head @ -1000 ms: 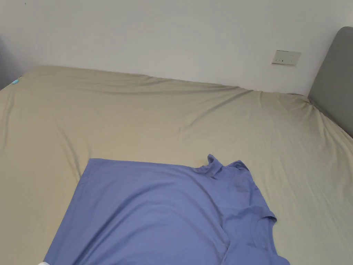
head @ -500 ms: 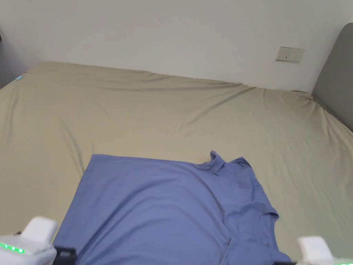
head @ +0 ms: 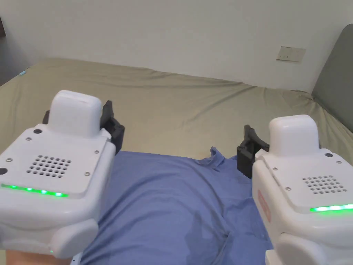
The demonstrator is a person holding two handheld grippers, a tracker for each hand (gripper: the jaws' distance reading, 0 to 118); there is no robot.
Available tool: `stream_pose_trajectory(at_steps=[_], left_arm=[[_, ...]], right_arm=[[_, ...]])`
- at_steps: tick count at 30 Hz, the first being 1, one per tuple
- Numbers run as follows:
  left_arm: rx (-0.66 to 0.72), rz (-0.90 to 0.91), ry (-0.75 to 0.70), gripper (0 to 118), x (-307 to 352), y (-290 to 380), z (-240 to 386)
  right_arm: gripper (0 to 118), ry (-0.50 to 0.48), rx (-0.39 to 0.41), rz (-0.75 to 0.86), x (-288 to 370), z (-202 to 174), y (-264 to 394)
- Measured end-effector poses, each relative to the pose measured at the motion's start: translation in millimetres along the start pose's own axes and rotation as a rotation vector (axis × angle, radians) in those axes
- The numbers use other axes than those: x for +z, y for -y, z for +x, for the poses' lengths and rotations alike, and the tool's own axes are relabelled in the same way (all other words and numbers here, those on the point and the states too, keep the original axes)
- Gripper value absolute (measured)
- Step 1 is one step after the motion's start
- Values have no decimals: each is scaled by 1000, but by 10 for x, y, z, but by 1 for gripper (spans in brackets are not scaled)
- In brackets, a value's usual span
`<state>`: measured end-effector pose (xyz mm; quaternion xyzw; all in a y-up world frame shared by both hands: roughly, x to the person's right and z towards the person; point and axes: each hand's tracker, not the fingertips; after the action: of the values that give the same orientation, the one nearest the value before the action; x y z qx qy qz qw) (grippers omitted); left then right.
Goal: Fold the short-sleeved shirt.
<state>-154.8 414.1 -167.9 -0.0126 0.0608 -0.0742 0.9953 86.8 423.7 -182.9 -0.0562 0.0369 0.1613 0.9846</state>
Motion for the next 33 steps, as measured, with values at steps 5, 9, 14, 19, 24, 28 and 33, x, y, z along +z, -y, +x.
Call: stream_pose_trajectory(at_steps=[5, 9, 14, 19, 24, 28, 33], left_arm=[[-34, 7, -1, 0, 12, -3, 125], [-20, -18, 3, 0, -21, 16, 120], [0, -81, 41, 0, -93, 112, 42], [-5, -220, 108, 0, -231, 582, -137], [15, -539, 93, 13, -279, 1600, -533], [45, -831, 11, 94, -122, 2296, -903], [-2, -912, -71, 106, 142, 2677, -978]], right_arm=[[2, 25, 57, 26, 48, -115, 28], [2, 10, 18, 20, 27, -51, 41], [2, 14, -4, -6, -61, 80, 121], [2, 1, -17, -56, -119, 144, 254], [2, 7, -17, -134, -160, 229, 490], [2, 9, -5, -210, -160, 326, 701], [2, 27, -1, -328, -219, 437, 967]])
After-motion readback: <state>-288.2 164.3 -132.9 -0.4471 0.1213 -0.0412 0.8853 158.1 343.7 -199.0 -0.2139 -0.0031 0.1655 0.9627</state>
